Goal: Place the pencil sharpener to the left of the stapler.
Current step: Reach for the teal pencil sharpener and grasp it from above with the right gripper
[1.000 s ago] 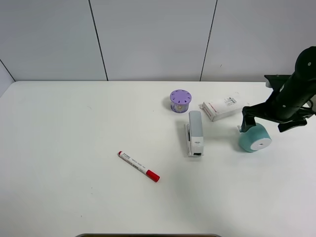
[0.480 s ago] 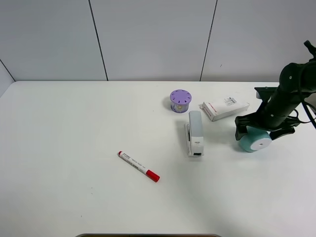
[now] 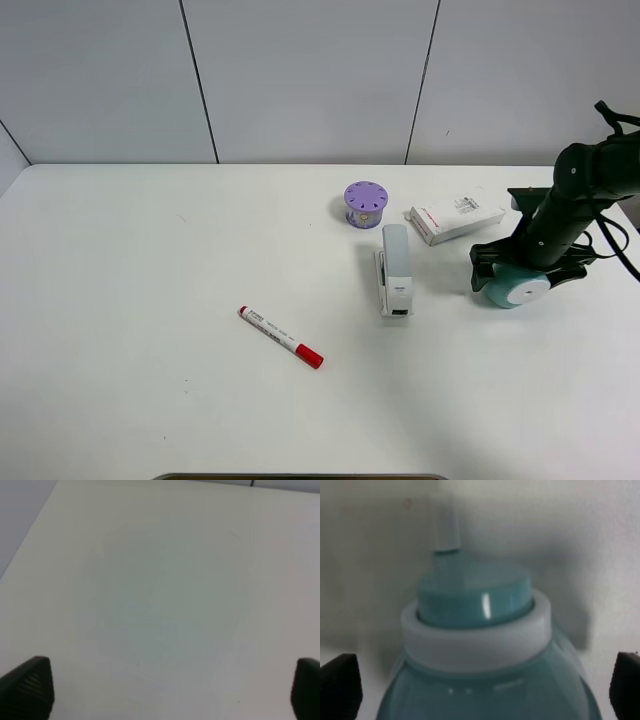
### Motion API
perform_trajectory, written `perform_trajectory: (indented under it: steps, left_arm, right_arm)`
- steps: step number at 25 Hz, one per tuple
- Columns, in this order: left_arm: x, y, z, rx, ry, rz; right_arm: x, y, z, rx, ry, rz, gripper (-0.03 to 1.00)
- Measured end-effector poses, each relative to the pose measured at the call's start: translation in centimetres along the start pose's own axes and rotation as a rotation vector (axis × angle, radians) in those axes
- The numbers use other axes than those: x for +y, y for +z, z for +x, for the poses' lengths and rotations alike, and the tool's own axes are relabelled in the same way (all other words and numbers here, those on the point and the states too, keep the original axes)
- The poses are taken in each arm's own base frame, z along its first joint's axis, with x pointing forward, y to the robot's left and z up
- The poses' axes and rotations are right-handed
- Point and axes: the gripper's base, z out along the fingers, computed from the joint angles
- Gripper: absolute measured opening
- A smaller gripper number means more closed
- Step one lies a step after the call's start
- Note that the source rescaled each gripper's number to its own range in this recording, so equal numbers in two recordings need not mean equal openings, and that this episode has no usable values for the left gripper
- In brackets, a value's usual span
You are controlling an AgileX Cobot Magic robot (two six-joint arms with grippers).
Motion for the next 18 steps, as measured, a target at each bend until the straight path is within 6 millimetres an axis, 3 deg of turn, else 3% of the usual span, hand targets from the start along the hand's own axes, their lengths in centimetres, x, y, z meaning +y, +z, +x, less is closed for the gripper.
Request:
perform_trajectory:
  steps: [12,14,15,16,17,18]
  left_arm:
    - [0.0,0.0,0.0,0.0,0.0,0.0]
    - [0.0,0.0,0.0,0.0,0.0,0.0]
    - [0.0,0.0,0.0,0.0,0.0,0.0]
    - [0.0,0.0,0.0,0.0,0.0,0.0]
    - [0.0,0.0,0.0,0.0,0.0,0.0]
    - [0.0,0.0,0.0,0.0,0.0,0.0]
  right_arm:
    - [-0.02,0.62,0.08,0.016,-0.002,0.001,1.0]
    - [-0.02,0.62,0.08,0.016,-0.002,0.001,0.95]
    - [-0.02,0.62,0.08,0.016,-0.002,0.001,0.81]
    - [-0.02,0.62,0.09,0.017,-0.002,0.001,0.56]
    - [-0.04,0.61,0.1,0.02,-0.005,0.003,0.17]
    - [-0.03,0.61,0.13,0.024,-0.002,0.002,0.0]
